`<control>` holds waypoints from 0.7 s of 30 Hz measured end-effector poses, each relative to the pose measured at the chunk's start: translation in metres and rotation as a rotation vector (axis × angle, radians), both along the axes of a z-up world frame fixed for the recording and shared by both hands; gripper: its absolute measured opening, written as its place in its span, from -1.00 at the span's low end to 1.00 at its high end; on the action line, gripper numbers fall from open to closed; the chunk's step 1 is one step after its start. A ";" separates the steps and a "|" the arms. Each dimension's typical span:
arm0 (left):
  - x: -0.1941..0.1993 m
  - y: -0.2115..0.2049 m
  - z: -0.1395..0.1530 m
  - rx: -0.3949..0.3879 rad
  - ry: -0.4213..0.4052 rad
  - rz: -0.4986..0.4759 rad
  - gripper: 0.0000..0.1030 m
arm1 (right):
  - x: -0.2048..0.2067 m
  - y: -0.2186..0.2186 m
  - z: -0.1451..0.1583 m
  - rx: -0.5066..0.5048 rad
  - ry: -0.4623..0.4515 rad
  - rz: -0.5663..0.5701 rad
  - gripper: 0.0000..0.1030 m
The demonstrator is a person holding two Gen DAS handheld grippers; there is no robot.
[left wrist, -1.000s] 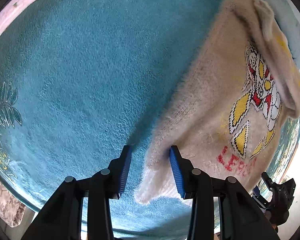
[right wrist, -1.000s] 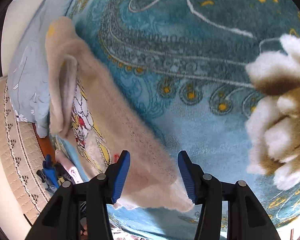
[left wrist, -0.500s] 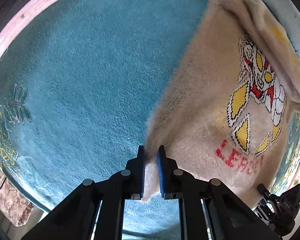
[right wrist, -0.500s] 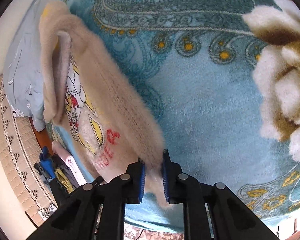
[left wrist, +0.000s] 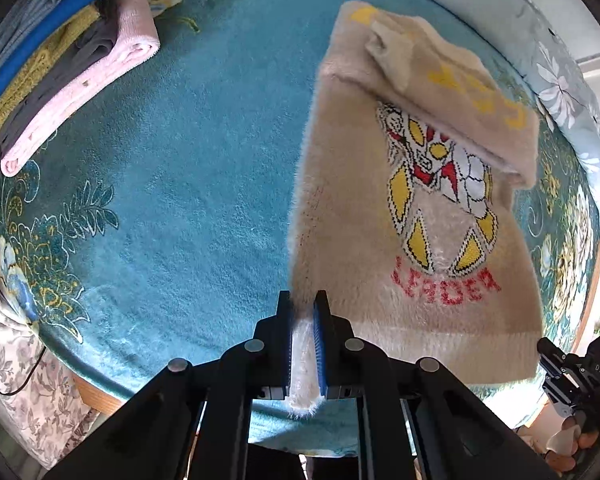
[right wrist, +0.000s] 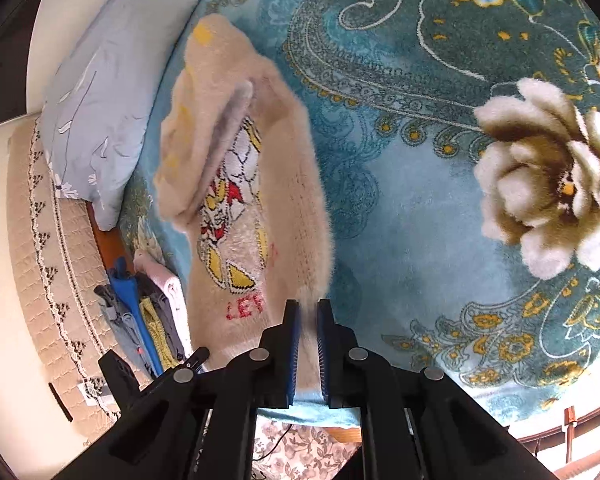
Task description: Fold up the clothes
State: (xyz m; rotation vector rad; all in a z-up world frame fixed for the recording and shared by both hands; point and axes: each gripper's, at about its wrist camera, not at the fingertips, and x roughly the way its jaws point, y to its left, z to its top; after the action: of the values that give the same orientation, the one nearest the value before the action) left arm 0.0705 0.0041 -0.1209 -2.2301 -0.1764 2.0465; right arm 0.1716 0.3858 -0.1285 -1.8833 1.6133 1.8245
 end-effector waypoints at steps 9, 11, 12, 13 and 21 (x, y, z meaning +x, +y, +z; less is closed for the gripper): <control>0.032 0.001 0.025 0.109 -0.053 0.014 -0.83 | 0.046 0.031 0.018 -0.015 -0.015 -0.047 -0.96; 0.030 -0.007 0.020 0.123 -0.071 0.081 -0.83 | 0.043 0.038 0.017 -0.006 -0.006 -0.063 -0.96; 0.029 -0.009 0.018 0.120 -0.082 0.102 -0.83 | 0.037 0.039 0.016 0.009 0.003 -0.051 -0.96; 0.027 -0.009 0.017 0.113 -0.089 0.108 -0.83 | 0.031 0.038 0.013 0.014 0.010 -0.041 -0.96; 0.026 -0.002 0.004 0.055 -0.135 0.107 -0.82 | -0.002 0.018 -0.043 0.056 -0.045 0.046 -0.29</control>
State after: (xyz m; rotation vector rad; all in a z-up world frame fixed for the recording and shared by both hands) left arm 0.0969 0.0021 -0.1169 -2.3738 -0.3659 1.9153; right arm 0.1693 0.4038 -0.1719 -1.9387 1.5019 1.8112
